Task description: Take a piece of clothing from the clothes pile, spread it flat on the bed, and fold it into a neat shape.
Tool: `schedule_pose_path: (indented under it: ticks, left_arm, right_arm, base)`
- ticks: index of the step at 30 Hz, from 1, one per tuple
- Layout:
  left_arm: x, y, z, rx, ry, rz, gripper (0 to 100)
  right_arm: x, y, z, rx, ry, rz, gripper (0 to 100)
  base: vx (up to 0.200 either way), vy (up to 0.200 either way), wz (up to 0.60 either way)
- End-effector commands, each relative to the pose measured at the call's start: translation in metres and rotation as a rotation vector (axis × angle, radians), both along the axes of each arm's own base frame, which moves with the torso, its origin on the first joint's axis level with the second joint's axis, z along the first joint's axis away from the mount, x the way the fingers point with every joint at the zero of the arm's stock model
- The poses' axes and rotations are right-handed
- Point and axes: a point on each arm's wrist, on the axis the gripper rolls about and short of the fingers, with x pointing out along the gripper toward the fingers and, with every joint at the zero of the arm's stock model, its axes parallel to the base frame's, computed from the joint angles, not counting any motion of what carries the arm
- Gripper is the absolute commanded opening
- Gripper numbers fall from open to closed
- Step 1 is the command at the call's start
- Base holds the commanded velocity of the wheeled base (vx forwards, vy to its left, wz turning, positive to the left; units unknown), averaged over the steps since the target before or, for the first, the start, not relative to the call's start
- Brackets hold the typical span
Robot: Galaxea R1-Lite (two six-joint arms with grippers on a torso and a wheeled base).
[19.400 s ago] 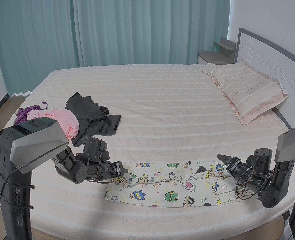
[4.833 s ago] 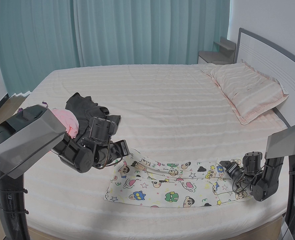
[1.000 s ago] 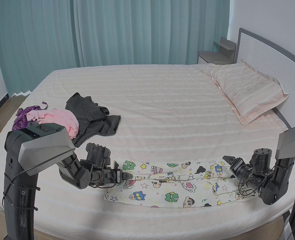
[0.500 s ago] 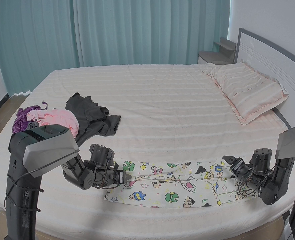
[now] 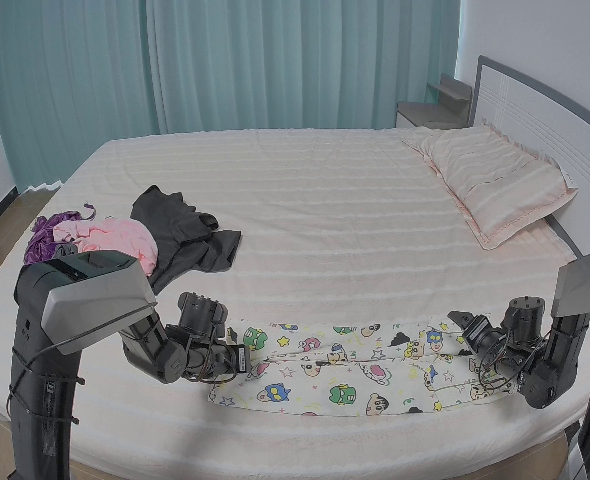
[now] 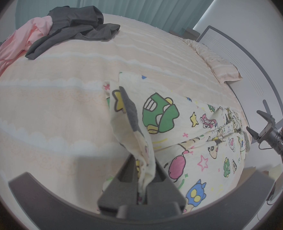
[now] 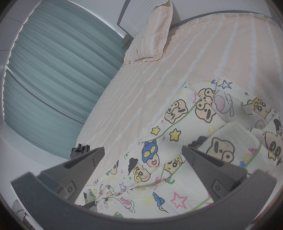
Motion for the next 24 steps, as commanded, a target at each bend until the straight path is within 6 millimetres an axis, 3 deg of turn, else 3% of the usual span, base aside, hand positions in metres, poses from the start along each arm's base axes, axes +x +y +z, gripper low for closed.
schedule_pose_path:
  ticks: [1,5,7,19,24]
  left_arm:
    - [-0.005,0.007,0.018,-0.015,-0.018,0.018,0]
    - [-0.006,0.016,0.030,-0.024,-0.035,0.041,0]
    - [-0.006,0.031,0.041,-0.034,-0.048,0.073,0]
    - [-0.011,0.067,0.059,-0.055,-0.056,0.153,0]
    - [-0.012,0.098,0.077,-0.088,-0.075,0.213,0]
  right_arm:
    - [0.001,-0.004,0.000,0.001,-0.001,-0.016,100]
    - [0.002,-0.005,0.000,0.002,-0.004,-0.020,100]
    - [0.002,-0.006,0.002,0.003,-0.010,-0.023,100]
    - [0.003,-0.008,0.006,0.006,-0.044,-0.032,100]
    - [0.003,-0.011,0.006,0.006,-0.045,-0.039,100]
  base:
    - [0.000,0.000,0.00]
    - [0.000,0.000,0.00]
    - [0.000,0.000,0.00]
    - [0.000,0.000,0.00]
    - [0.000,0.000,0.00]
